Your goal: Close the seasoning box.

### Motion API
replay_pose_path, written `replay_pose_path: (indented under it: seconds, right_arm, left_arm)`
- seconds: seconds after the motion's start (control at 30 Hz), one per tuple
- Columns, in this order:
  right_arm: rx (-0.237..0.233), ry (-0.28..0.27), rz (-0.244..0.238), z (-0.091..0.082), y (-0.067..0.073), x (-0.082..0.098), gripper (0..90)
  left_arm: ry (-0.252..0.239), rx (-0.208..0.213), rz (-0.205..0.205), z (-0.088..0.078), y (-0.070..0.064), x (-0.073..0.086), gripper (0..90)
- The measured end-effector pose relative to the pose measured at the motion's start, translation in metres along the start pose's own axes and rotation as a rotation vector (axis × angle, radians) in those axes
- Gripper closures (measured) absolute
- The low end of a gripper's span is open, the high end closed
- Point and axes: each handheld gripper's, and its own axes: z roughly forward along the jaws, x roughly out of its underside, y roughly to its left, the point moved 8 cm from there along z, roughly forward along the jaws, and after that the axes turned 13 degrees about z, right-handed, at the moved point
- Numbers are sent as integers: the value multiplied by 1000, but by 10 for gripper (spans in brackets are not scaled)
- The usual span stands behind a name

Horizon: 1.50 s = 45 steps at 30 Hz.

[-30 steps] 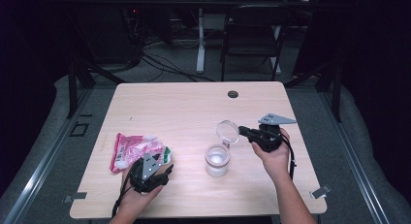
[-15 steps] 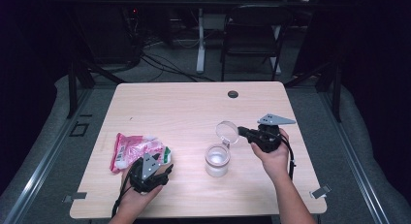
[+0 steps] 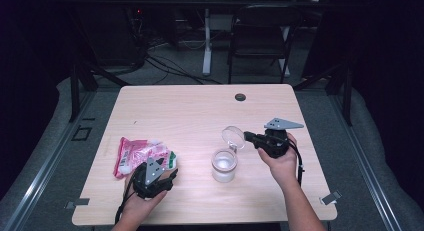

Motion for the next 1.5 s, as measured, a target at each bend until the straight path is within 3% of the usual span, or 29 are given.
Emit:
replay_pose_path:
  seconds: [0.6, 1.07, 1.5]
  right_arm:
    - [-48, 20, -14, 0, 9, 1, 893]
    - [-54, 53, -45, 9, 16, 8, 878]
    - [-66, 46, -57, 10, 22, 8, 751]
  left_arm:
    - [-4, -10, -6, -2, 3, 0, 388]
    - [-11, -17, -14, -2, 5, 0, 389]
    - [-27, -13, -34, -6, 7, -3, 397]
